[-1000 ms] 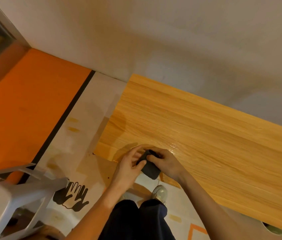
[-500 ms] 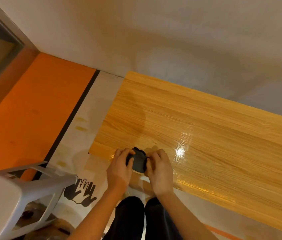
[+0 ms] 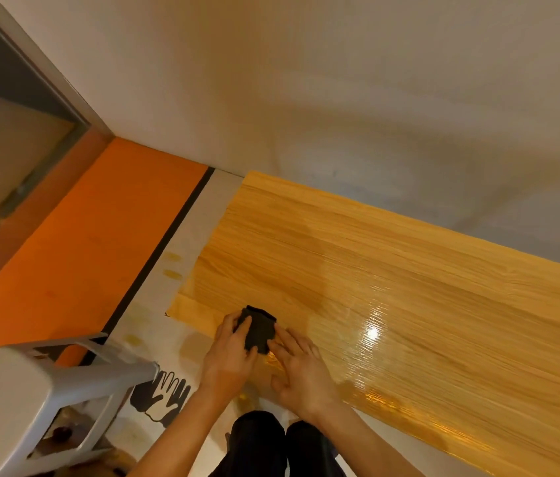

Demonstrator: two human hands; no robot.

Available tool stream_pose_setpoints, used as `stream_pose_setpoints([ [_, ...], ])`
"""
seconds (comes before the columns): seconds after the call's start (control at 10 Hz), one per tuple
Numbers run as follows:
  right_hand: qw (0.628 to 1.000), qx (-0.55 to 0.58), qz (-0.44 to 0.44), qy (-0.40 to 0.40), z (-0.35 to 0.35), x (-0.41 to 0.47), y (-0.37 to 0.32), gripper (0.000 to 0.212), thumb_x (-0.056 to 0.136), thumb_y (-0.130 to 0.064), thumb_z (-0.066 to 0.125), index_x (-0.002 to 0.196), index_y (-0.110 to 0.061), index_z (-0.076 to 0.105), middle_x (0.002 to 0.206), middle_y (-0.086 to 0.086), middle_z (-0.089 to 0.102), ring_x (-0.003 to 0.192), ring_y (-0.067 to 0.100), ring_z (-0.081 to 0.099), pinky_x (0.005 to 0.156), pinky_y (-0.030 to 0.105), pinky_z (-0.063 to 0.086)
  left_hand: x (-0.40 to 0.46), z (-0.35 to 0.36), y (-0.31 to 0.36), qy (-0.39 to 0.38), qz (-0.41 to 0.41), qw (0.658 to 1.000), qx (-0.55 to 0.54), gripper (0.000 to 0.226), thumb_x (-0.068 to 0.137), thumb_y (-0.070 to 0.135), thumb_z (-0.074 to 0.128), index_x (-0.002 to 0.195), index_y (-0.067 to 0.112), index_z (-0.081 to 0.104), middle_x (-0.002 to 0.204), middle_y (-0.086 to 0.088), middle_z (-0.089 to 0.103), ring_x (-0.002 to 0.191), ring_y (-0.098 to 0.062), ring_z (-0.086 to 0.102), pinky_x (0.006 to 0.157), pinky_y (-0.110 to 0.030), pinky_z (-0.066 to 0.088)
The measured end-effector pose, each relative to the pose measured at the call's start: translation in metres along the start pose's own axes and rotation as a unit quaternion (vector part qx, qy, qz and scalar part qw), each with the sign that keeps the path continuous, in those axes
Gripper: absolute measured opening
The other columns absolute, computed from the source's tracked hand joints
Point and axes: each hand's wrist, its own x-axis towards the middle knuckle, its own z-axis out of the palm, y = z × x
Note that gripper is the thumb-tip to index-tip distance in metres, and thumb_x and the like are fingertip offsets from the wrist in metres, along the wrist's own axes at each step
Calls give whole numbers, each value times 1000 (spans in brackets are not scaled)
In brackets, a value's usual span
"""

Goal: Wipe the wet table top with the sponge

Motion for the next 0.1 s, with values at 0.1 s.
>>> stream_pose_setpoints([
  [0.1, 999, 38, 26, 28, -17, -13, 14, 56, 95, -33, 50, 149, -26, 36, 162, -10, 11, 149, 13, 9, 121, 28, 6, -6, -6, 10, -10, -25, 999, -23, 63, 103, 25, 53, 159, 15, 26, 168, -3, 10, 154, -20, 16, 120, -30, 25],
])
